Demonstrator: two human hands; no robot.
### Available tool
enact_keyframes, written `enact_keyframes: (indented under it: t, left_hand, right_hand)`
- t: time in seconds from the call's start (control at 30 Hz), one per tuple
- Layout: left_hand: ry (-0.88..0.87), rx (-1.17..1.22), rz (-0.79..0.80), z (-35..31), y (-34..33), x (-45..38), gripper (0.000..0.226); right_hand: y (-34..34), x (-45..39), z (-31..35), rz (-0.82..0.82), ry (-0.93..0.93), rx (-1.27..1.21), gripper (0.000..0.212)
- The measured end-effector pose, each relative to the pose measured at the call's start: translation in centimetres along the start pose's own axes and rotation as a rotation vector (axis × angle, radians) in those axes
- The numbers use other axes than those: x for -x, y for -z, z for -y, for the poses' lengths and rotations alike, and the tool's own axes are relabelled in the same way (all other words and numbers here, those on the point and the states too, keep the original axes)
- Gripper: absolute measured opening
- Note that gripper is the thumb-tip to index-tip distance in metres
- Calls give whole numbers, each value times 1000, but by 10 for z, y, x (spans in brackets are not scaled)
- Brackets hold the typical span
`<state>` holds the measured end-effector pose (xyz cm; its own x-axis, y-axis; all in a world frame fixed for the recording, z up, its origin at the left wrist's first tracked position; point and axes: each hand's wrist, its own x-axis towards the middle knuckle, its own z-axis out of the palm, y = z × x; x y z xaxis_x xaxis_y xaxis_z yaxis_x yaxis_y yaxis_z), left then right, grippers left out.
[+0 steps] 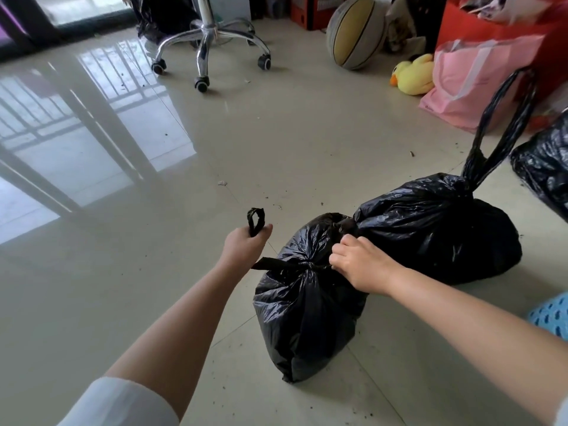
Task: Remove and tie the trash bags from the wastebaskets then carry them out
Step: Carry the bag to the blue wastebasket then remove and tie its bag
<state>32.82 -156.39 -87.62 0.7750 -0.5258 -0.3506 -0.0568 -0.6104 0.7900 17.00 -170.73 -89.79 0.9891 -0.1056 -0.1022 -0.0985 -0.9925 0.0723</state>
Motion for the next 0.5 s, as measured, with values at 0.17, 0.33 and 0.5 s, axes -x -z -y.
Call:
enact_keyframes:
  t: [0.17, 0.33, 0.5]
  left_hand:
    - [-49, 179, 202, -25, 1, 7, 14]
    - [-147, 371, 122, -69, 0, 16, 33]
    - [-273, 370, -56, -136, -15, 16, 34]
  right_hand:
    - [11, 10, -12, 322, -89, -35, 33]
    - [37, 12, -38, 420, -272, -4, 34]
    - [92, 14, -91, 144, -529, 73, 31]
